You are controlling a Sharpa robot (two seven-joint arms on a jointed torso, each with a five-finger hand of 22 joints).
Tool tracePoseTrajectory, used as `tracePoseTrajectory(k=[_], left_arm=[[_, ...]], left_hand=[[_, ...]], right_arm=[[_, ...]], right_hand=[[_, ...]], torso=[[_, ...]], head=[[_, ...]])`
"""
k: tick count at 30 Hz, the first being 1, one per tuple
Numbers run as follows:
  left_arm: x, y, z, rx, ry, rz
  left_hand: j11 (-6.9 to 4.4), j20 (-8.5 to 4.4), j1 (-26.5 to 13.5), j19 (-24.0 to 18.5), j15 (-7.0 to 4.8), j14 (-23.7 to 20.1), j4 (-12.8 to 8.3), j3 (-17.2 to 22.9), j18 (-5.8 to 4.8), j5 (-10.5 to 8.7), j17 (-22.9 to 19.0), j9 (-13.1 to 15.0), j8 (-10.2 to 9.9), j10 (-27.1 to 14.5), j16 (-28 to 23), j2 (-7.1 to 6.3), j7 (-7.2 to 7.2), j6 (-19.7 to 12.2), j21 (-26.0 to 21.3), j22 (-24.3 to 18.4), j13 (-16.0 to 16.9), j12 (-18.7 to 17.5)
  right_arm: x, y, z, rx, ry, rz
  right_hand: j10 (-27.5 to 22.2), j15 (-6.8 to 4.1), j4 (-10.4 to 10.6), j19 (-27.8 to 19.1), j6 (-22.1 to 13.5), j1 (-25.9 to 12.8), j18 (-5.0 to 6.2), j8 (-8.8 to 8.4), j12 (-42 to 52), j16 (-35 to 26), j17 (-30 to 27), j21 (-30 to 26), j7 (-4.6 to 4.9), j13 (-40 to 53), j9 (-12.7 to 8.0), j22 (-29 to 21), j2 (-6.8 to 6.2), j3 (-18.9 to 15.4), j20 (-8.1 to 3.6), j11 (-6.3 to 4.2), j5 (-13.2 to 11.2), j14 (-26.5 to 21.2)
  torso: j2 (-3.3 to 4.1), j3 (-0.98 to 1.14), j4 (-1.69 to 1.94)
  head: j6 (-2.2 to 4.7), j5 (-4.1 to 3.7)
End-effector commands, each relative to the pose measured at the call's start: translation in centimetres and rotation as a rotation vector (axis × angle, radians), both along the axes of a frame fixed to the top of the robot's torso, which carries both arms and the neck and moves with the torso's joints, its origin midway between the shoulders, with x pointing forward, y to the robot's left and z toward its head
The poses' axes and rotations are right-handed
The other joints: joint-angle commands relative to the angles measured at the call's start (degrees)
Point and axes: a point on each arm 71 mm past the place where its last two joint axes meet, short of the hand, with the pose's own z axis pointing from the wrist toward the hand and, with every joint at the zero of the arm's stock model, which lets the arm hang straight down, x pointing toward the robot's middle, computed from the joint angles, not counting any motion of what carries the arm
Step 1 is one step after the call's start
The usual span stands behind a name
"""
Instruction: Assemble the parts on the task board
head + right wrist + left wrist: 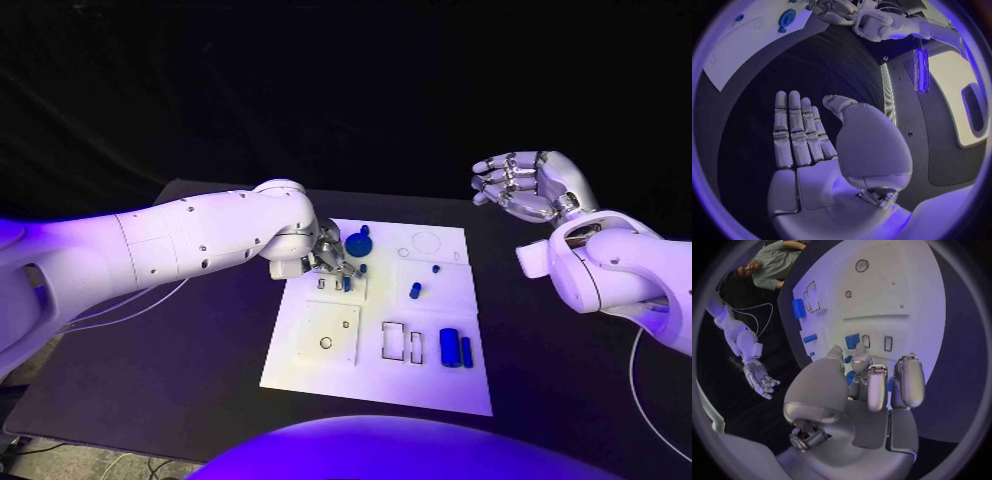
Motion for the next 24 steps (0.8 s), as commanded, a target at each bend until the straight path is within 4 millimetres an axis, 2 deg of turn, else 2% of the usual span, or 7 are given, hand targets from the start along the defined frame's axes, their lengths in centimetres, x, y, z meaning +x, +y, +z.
tracePoseTrajectory(k=[1, 13, 15, 24], left_arm=[[-0.17, -0.21, -0.09, -0.003, 0.021, -0.015], [-0.29, -0.24, -0.13, -0.010, 0.031, -0.018], [-0.31, -0.27, -0.13, -0.012, 0.034, -0.018], [-0.37, -0.37, -0.16, -0.018, 0.042, -0.023]], left_hand=[[-0.10, 0.16, 0.9, -0.1, 0.54, 4.6, 0.0, 0.6, -0.33, 0.28, 10.3, -0.1, -0.2, -0.5, -0.1, 0.01, 0.20, 0.2, -0.1, 0.4, 0.1, -0.2], [-0.14, 0.19, 2.7, -0.2, 0.52, 4.6, 0.0, 2.2, -0.33, 0.34, 10.4, -0.4, -0.6, -0.7, -0.1, 0.11, 0.14, 0.3, -0.1, 0.4, 0.3, -0.2], [-0.22, 0.16, 4.2, -0.2, 0.46, 4.6, 0.0, 3.4, -0.32, 0.36, 10.4, -0.6, -0.7, -0.8, -0.1, -0.48, 0.05, 0.4, -0.2, 0.4, 0.4, -0.3], [-0.32, 0.11, 5.7, -0.3, 0.37, 4.6, 0.1, 6.5, -0.33, 0.40, 10.4, -0.9, -1.1, -1.0, -0.1, -1.31, -0.03, 0.6, -0.1, 0.5, 0.5, -0.5]], right_arm=[[0.03, 0.05, -0.07, -0.003, 0.010, 0.004], [0.10, 0.05, -0.16, -0.005, 0.018, 0.001], [0.12, 0.05, -0.18, -0.005, 0.020, 0.001], [0.13, 0.05, -0.21, -0.006, 0.022, 0.001]], right_hand=[[0.4, 0.53, -0.5, -0.2, 0.0, -0.4, 0.68, -0.37, -0.4, -0.5, -0.2, -0.1, 0.51, -0.2, -0.1, -0.2, -0.17, 0.0, 0.24, 0.19, 0.3, 0.0], [0.4, 0.58, -0.6, -0.2, 0.0, -0.4, 0.68, -0.46, -0.6, -0.6, -0.3, 0.0, 0.59, -0.4, -0.2, -0.5, -0.17, 0.0, 0.27, 0.25, 0.6, 0.1], [0.5, 0.60, -0.6, -0.2, 0.0, -0.4, 0.67, -0.49, -0.6, -0.7, -0.4, 0.0, 0.63, -0.5, -0.2, -0.7, -0.16, 0.0, 0.29, 0.28, 0.8, 0.1], [0.5, 0.62, -0.6, -0.2, 0.0, -0.5, 0.67, -0.52, -0.7, -0.8, -0.4, 0.0, 0.65, -0.7, -0.2, -0.8, -0.13, 0.1, 0.30, 0.30, 1.0, 0.1]], torso=[[-0.03, 0.01, 0.09], [-0.06, 0.04, 0.13], [-0.10, 0.02, 0.11], [-0.08, 0.00, 0.13]], head=[[-0.14, -0.11], [-0.30, -0.06], [-0.33, -0.08], [-0.44, -0.19]])
